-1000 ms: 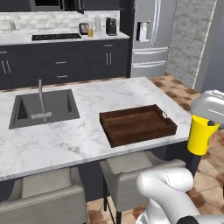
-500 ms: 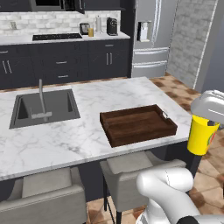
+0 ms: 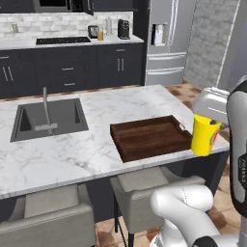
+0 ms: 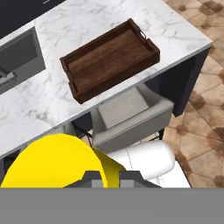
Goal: There is a tray on the dining counter. Grab the cup, mug, and pitcher and place them on the tray. The pitcher may be placed next to the tray if it cannot fit the tray.
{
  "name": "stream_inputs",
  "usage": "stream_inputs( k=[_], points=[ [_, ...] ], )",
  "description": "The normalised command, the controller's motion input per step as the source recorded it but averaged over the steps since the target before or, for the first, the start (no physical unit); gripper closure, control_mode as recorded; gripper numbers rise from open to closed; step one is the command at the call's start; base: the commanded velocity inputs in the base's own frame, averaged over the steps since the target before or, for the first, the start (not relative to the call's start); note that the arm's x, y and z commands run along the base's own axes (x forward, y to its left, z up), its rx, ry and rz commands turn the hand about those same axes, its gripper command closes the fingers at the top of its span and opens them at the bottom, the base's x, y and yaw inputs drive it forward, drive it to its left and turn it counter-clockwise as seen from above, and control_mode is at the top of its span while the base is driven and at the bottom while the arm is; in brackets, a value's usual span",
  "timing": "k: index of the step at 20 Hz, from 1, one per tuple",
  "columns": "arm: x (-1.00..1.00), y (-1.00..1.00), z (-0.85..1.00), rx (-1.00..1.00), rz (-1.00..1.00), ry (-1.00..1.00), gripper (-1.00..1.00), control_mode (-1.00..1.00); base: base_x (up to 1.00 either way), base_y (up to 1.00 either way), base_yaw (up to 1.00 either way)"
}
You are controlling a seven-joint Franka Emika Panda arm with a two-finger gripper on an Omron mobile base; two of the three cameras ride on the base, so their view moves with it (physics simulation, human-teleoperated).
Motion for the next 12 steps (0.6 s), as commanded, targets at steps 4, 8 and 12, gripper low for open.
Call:
stream_inputs(
  k=[4, 8, 12],
  points=[
    [0.65, 0.24, -0.02, 0.00, 0.00, 0.00, 1.00, -1.00, 0.00, 0.00, 0.00],
    [0.60, 0.26, -0.06, 0.00, 0.00, 0.00, 1.00, -1.00, 0.00, 0.00, 0.00],
    [0.57, 0.26, -0.09, 0.00, 0.00, 0.00, 1.00, -1.00, 0.00, 0.00, 0.00]
  ],
)
